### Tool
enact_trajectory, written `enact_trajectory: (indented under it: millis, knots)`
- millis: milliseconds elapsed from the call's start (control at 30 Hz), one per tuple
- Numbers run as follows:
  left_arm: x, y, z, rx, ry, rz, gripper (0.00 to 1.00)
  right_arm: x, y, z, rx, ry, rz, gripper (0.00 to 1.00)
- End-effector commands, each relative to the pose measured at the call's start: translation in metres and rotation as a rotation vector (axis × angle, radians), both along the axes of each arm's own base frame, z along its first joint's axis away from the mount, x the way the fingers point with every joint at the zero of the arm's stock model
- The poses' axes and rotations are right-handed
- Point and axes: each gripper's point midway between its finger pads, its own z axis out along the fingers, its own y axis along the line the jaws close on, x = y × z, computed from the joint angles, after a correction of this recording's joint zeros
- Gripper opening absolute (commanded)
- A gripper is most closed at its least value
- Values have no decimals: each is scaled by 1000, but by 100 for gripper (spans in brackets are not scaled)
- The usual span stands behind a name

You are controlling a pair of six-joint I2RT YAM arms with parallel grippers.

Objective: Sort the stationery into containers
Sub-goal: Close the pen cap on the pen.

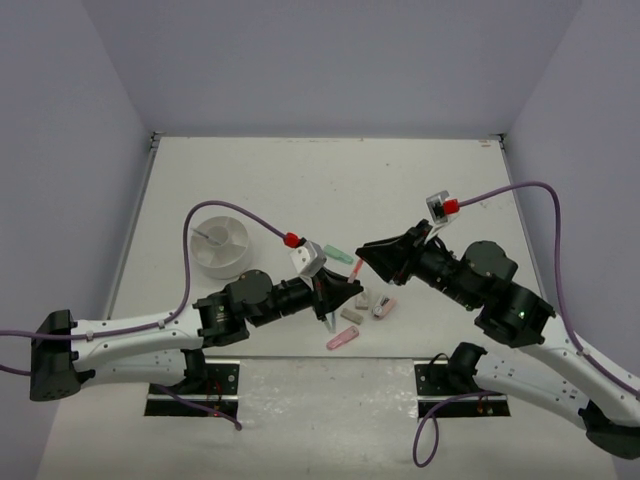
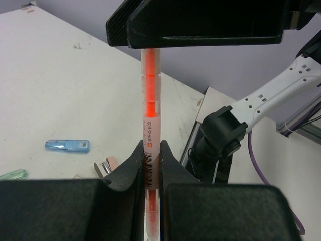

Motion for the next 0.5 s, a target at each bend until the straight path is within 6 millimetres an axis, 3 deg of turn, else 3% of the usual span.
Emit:
enact_trajectory:
  millis: [0,167,333,467]
  knots:
    - [1,-4,15,-51,-11,4,0,-2,4,13,38,-31,26,23]
    - [7,-4,22,-51,-24,35,0,-5,9,4,37,-14,52,0]
    - [17,0,53,-79,-79,79,0,-2,18,-37,-2,56,61,0]
    - [22,1,67,-94,-104,94,0,-4,23,-56,-9,90,78,0]
